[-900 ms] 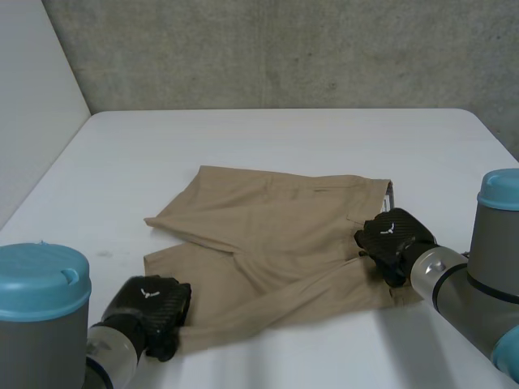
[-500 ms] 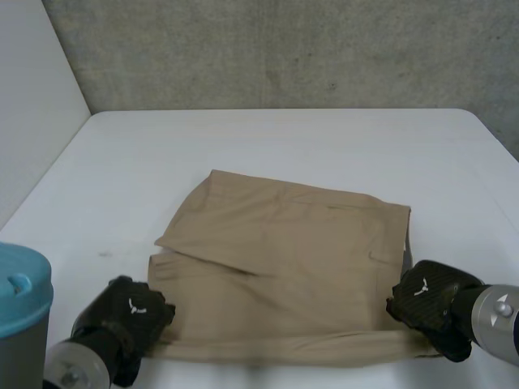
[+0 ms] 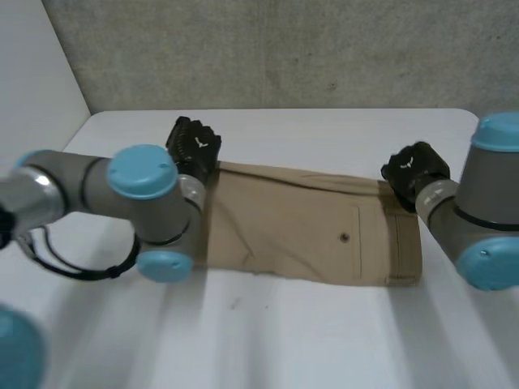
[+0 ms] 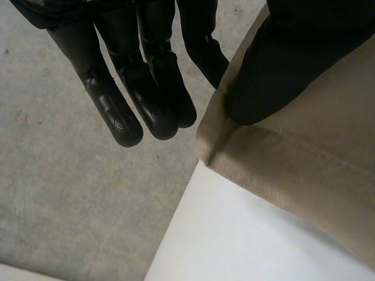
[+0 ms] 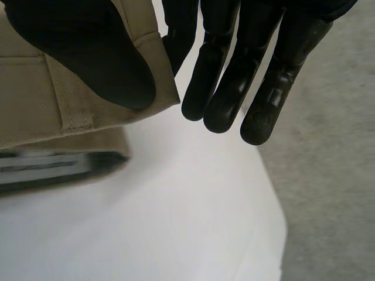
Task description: Fold the shorts.
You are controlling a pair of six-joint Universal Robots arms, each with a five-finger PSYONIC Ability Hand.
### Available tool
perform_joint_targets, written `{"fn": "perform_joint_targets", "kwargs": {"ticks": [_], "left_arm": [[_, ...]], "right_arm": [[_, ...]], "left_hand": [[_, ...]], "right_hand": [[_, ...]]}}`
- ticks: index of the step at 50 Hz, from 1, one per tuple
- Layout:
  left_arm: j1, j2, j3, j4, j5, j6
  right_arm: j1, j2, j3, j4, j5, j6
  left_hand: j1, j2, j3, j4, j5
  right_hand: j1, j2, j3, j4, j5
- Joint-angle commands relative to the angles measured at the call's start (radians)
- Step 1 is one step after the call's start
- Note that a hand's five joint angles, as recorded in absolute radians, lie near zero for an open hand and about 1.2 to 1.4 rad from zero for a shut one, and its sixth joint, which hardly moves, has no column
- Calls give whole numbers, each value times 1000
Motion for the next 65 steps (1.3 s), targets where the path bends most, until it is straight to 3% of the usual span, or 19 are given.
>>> {"fn": "perform_joint_targets", "kwargs": {"ticks": [1, 2, 7, 15, 24, 28, 33, 38, 44, 53, 59, 65], "left_arm": [[-5, -184, 229, 3, 0, -1], [-7, -185, 232, 4, 2, -1], [-27, -168, 219, 9, -4, -12], [-33, 101, -57, 4, 3, -124], [-33, 398, -444, -26, 5, -478], [-33, 438, -548, -65, 8, -573], [-30, 444, -627, -68, 9, -589], [5, 442, -654, -63, 20, -589], [13, 444, -656, -63, 20, -589], [8, 470, -671, -65, 20, -592], [10, 511, -682, -65, 20, -595], [15, 530, -685, -63, 20, -595]], "right_arm": [[9, 163, -137, -176, 72, -4], [12, 172, -147, -176, 80, -1], [19, 157, -157, -174, 95, 24], [10, -61, -8, -148, 63, 180], [6, -133, 184, 126, -84, 355], [-7, -133, 257, 93, -118, 393], [-47, -124, 320, -10, -121, 393], [-56, -77, 339, -105, -115, 387], [-66, -41, 337, -162, -115, 340], [-154, -72, 356, -139, -124, 228], [-214, -164, 336, -50, -113, 12], [-195, -184, 241, -16, -95, -180]], "left_hand": [[-923, -983, -977, -986, -950], [-963, -1023, -1018, -1027, -991], [-963, -1023, -1018, -1027, -991], [-963, -1023, -1018, -1027, -991], [-963, -1023, -1018, -1027, -991], [-963, -1022, -1017, -1026, -990], [-963, -1023, -1018, -1027, -991], [-963, -1023, -1018, -1027, -991], [-963, -1023, -1018, -1027, -991], [-963, -1023, -1018, -1027, -991], [-963, -1023, -1018, -1027, -991], [-963, -1023, -1018, -1027, -991]], "right_hand": [[-647, -858, -861, -869, -860], [-795, -1006, -1009, -1017, -1009], [-795, -1006, -1009, -1017, -1009], [-795, -1006, -1009, -1017, -1009], [-795, -1006, -1009, -1017, -1009], [-795, -1006, -1009, -1017, -1009], [-696, -908, -910, -919, -910], [-400, -612, -614, -623, -614], [426, 214, 212, 203, 212], [427, 216, 213, 205, 213], [427, 216, 213, 205, 213], [427, 216, 213, 205, 213]]}}
